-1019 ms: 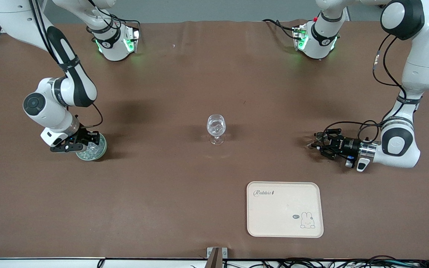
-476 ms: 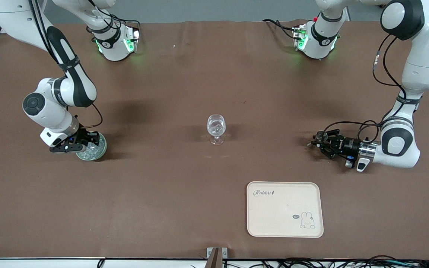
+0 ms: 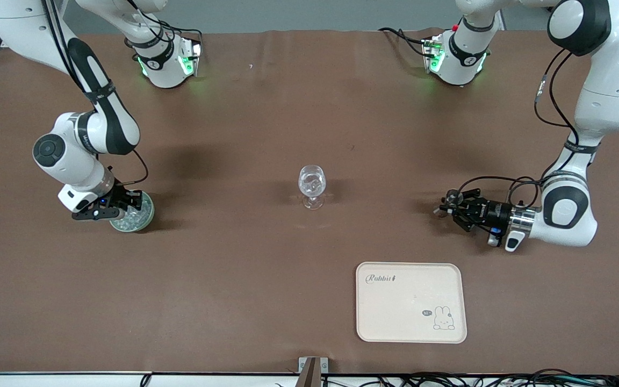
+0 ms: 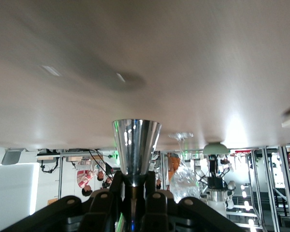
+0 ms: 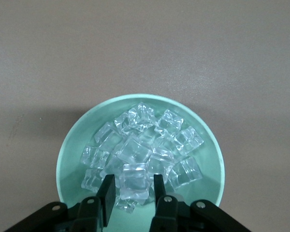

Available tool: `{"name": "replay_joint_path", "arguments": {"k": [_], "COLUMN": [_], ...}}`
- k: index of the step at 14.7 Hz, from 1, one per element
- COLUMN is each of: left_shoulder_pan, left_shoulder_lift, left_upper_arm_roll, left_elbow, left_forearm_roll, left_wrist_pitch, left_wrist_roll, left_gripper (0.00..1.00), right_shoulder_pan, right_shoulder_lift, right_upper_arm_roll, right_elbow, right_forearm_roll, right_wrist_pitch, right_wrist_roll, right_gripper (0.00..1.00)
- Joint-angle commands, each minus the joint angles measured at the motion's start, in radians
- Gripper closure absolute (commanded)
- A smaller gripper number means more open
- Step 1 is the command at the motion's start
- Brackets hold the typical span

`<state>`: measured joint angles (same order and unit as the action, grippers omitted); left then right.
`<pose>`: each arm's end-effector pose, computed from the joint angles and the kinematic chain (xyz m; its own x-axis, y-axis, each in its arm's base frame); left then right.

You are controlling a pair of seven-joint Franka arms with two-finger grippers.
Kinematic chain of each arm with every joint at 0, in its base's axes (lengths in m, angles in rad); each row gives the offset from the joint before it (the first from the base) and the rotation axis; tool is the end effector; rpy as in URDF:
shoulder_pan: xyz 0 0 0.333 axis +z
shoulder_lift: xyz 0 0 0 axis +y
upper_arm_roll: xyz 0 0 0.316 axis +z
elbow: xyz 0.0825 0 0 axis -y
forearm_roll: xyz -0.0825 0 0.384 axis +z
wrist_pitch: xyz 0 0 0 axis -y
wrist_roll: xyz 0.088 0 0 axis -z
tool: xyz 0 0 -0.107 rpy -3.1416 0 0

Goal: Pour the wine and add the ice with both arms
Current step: 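Carry the jigger over the wine glass with the left gripper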

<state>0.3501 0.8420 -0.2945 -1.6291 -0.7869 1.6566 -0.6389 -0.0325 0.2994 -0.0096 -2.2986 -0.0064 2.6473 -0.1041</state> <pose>0.6141 -0.0213 0.1462 0.1793 0.3040 -0.9356 0.9152 -0.4005 0.0452 0.5339 -0.0224 0.2221 0.9965 0.0682 0.0484 0.0677 -0.9976 0.0112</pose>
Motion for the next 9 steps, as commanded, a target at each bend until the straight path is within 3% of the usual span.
{"name": "replay_joint_path", "arguments": {"k": [1, 3, 5, 6, 8, 9], "left_shoulder_pan": [-0.054, -0.098, -0.143, -0.167, -0.226, -0.261], "left_shoulder_lift": [-0.043, -0.093, -0.132, -0.15, -0.185, -0.21], "left_upper_arm_roll": [-0.031, -0.044, -0.075, -0.087, -0.094, -0.094], "left_elbow": [0.038, 0.038, 0.035, 0.034, 0.034, 0.032], "left_forearm_roll": [-0.017, -0.026, -0.029, -0.029, -0.028, -0.026], "left_wrist_pitch": [0.006, 0.038, 0.093, 0.127, 0.175, 0.196], "left_wrist_roll": [-0.115, -0.166, -0.25, -0.292, -0.369, -0.405], "left_gripper": [1.0, 1.0, 1.0, 1.0, 1.0, 1.0], "right_shoulder_pan": [-0.001, -0.001, -0.001, -0.003, -0.003, -0.003], "right_shoulder_lift": [0.004, 0.004, 0.003, 0.003, -0.008, -0.016], "right_upper_arm_roll": [0.002, 0.002, 0.003, 0.003, 0.003, 0.003], "right_elbow": [-0.007, -0.007, -0.002, 0.002, 0.027, 0.071], "right_forearm_roll": [-0.015, -0.015, -0.014, -0.014, -0.014, -0.014], "right_wrist_pitch": [0.01, 0.008, -0.004, -0.006, -0.045, -0.129], "right_wrist_roll": [0.0, 0.001, 0.01, 0.011, 0.011, 0.012], "right_gripper": [0.61, 0.68, 0.94, 0.99, 1.0, 1.0]}}
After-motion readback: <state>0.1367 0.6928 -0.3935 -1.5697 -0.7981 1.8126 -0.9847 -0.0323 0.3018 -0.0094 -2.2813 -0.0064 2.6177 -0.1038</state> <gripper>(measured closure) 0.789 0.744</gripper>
